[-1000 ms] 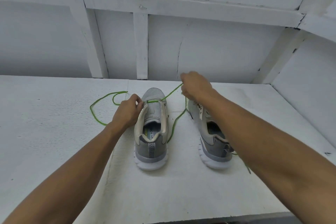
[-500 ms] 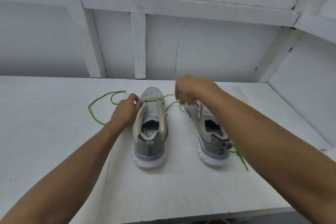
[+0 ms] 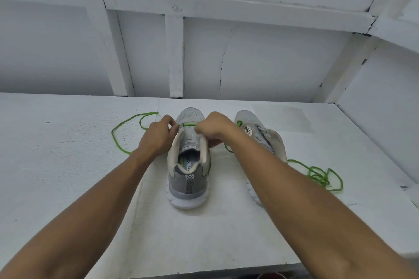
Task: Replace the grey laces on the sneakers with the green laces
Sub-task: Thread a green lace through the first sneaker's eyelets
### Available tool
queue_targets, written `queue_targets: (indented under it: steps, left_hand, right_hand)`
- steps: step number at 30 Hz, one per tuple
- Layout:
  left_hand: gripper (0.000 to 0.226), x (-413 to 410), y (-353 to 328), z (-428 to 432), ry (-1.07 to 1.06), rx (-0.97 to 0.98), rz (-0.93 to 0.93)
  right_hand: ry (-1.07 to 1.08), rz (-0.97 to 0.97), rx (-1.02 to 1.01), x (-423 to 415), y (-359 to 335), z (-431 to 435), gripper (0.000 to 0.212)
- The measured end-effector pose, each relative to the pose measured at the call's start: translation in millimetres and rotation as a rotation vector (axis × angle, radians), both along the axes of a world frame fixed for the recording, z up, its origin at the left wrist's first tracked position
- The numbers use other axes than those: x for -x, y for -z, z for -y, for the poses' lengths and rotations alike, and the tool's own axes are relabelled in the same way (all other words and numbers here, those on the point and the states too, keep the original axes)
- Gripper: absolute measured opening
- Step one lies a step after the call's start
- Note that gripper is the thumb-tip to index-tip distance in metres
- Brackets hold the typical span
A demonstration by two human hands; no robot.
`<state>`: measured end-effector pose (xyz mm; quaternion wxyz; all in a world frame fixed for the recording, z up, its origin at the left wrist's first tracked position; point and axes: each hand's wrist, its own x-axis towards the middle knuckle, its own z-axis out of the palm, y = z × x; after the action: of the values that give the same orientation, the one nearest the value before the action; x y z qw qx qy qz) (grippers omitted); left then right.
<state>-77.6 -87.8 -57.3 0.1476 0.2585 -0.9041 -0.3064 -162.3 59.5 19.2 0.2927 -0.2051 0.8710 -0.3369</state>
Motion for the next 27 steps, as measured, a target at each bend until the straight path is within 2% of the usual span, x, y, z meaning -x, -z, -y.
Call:
queue_targets:
  steps: [5,10,14,19,21,23,25,27]
  left_hand:
    - [0.024,-2.5,-4.1,8.5,-0.066,0.14,0.078]
    - [0.022,-4.6,-3.4,13.3,-0.034,0.131,0.09]
    - [0.023,-2.9,-3.9,20.9,-0.115,0.134,0.121]
    - [0.031,-10.6,-14.9,27.7,-0.111,-0.077,0.071]
    - [0.039,-10.7,-27.1,33.8,-0.191,-0.268,-0.017]
    - [0.039,-9.6,-42.7,38.8,-0.218,-0.489,-0.073]
    - [0.029,-8.3,-57.3,38.5,-0.141,-0.538,-0.106]
    - [0.024,-5.3,-66.4,30.5,-0.019,-0.483,-0.125]
  right_hand:
    - [0.076,0.011,0.07,2.8,12.1,-2.8,0.014]
    - [0.123,0.039,0.11,2.7,17.0,-5.1,0.014]
    - [0.139,0.054,0.122,2.5,18.8,-4.9,0.015]
    - [0.153,0.08,0.122,4.4,20.3,-3.9,0.01]
    - [0.145,0.139,0.12,6.8,15.9,-4.1,0.006]
    - [0.127,0.195,0.107,9.6,8.8,-4.4,0.007]
    - [0.116,0.228,0.09,10.6,2.1,-4.4,0.012]
    - [0.112,0.227,0.086,11.3,-0.1,-3.8,0.012]
